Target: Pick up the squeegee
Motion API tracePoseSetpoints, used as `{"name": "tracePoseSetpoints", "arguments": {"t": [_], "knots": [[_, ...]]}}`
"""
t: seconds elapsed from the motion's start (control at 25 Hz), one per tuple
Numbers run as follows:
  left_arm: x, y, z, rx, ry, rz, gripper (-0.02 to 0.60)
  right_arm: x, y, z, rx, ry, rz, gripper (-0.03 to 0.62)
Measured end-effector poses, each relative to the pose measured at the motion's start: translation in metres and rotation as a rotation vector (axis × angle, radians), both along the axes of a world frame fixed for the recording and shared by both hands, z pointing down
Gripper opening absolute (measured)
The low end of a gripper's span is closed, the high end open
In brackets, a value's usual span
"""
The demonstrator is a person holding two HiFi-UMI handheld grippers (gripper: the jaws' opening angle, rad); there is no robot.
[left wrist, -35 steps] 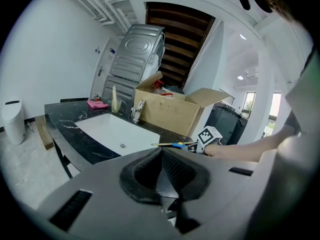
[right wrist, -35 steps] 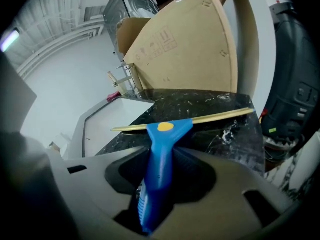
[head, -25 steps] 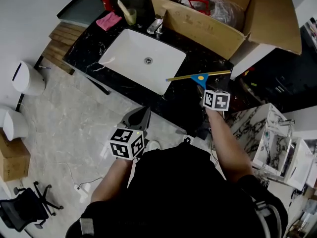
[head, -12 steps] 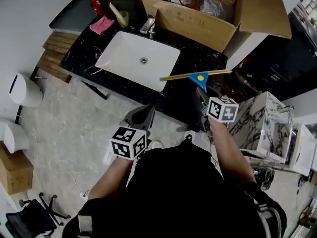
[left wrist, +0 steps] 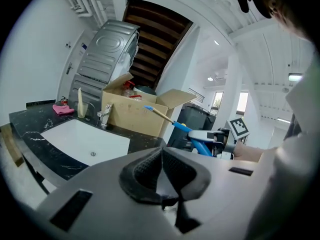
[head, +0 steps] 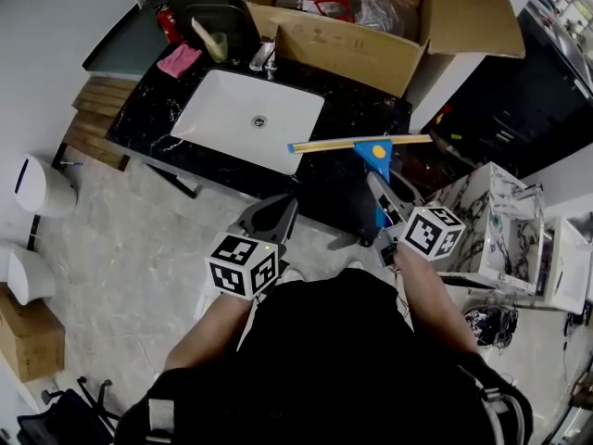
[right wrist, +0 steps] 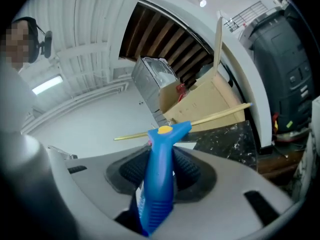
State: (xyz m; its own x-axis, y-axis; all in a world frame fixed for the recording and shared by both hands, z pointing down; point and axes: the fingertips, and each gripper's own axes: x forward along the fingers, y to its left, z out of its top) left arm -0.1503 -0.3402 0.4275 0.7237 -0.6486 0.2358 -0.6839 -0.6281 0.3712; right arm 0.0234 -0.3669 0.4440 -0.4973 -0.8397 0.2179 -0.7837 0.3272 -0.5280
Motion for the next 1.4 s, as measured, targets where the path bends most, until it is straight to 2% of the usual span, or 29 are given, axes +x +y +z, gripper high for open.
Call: {"name": "tracePoseSetpoints", "arguments": {"t": [0.16, 0.36, 0.64, 0.8, 1.4], "knots": [[0.012, 0.003, -0.018, 0.035, 0.029, -0.017, 0.018, 0.007, 0.012, -0.013, 0.017, -0.051, -0.015, 0.144], [0.028, 0.012, -0.027, 0.049, 0.046, -0.069, 0.018, 0.02, 0.029, -0.033, 0.078, -0.06, -0.055, 0.144], [0.073, 0.031, -0.026, 0.044, 0.046, -0.097, 0.018, 0.057, 0.053, -0.041, 0.101, -0.085, -0.098, 0.144], [0.083, 0.04, -0.02, -0.002, 0.067, -0.144, 0.018, 0.079, 0.068, -0.038, 0.086, -0.128, -0.114, 0.144], [0.152, 0.114, -0.026, 0.043, 0.01, -0.185, 0.018, 0.143, 0.134, -0.033, 0.1, -0.148, -0.196, 0.144]]}}
